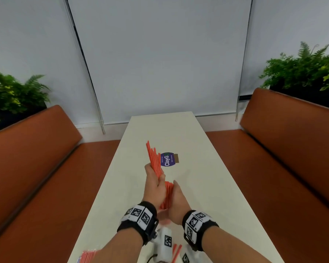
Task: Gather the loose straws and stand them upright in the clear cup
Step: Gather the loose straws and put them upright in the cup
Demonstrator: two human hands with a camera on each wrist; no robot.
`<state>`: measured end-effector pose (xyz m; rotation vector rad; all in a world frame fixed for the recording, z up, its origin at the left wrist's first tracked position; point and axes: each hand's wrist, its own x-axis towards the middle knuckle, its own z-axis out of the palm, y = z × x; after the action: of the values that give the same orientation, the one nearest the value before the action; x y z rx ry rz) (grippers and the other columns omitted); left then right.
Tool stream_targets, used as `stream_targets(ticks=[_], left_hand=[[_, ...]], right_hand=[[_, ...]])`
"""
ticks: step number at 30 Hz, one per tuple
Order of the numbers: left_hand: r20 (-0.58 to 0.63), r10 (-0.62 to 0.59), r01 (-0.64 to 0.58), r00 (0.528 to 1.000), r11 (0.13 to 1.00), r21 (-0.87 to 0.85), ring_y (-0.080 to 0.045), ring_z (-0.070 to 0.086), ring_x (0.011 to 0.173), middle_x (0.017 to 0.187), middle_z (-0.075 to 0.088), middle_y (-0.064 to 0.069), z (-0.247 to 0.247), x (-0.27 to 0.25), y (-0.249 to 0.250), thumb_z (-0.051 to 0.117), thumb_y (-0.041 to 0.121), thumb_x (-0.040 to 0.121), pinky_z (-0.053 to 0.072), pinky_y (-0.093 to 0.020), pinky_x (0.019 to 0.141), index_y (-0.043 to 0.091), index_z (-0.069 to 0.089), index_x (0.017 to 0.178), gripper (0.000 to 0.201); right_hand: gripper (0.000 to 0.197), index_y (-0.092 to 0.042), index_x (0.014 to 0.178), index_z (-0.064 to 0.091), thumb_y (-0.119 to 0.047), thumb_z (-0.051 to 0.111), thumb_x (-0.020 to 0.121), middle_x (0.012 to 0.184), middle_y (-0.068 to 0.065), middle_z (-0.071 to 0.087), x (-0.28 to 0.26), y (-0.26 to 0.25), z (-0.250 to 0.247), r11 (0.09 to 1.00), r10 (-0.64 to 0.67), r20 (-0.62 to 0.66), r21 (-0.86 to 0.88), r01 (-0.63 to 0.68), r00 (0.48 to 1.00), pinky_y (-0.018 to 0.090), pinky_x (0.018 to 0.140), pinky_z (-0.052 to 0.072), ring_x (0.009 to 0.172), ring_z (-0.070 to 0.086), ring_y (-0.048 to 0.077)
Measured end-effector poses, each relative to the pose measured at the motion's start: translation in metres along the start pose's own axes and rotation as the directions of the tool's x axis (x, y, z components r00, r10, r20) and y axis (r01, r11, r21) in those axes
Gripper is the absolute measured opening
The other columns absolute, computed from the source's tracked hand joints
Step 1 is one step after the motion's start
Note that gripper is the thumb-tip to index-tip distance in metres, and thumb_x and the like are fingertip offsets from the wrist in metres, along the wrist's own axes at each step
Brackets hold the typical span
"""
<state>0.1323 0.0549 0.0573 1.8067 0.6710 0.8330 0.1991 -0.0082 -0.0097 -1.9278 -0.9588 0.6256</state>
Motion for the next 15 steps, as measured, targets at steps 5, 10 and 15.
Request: stream_targets(ticks=[5, 10, 15], left_hand=[[0.022, -0.095, 0.094, 0.995, 0.995, 0.034, -0.020, 0.064, 0.080, 0.087, 0.062, -0.003, 0.010, -0.004, -0.024, 0.047, 0.000, 0.088, 0.056, -0.037, 0.081, 0.041, 0.023, 0.125, 0.060], [-0.047, -0.055, 0.052, 0.997, 0.998, -0.046, -0.014, 0.061, 0.077, 0.086, 0.056, -0.005, 0.008, 0.003, -0.023, 0.058, -0.008, 0.078, 0.052, -0.018, 0.072, 0.043, 0.020, 0.135, 0.085], [-0.088, 0.082, -0.078, 0.993, 0.996, 0.044, -0.008, 0.054, 0.074, 0.082, 0.050, 0.002, 0.005, 0.006, -0.023, 0.070, 0.006, 0.076, 0.045, -0.002, 0.071, 0.038, 0.045, 0.127, 0.065]], right_hand=[[0.074, -0.027, 0.130, 0.035, -0.018, 0.074, 0.068, 0.128, -0.004, 0.051, 0.009, 0.007, 0.011, 0.999, -0.033, -0.042, 0.024, 0.034, 0.999, 0.034, 0.095, 0.050, 0.113, 0.054, 0.012], [0.081, -0.017, 0.129, 0.031, -0.015, 0.072, 0.059, 0.123, 0.001, 0.035, 0.010, 0.004, 0.010, 0.998, -0.015, 0.019, 0.058, 0.014, 1.000, 0.028, 0.097, 0.046, 0.110, 0.048, 0.021], [0.076, -0.014, 0.127, 0.035, -0.017, 0.072, 0.060, 0.117, 0.003, 0.038, 0.009, 0.010, 0.012, 0.997, -0.057, -0.007, -0.045, 0.057, 0.998, 0.019, 0.083, 0.044, 0.104, 0.046, 0.016]])
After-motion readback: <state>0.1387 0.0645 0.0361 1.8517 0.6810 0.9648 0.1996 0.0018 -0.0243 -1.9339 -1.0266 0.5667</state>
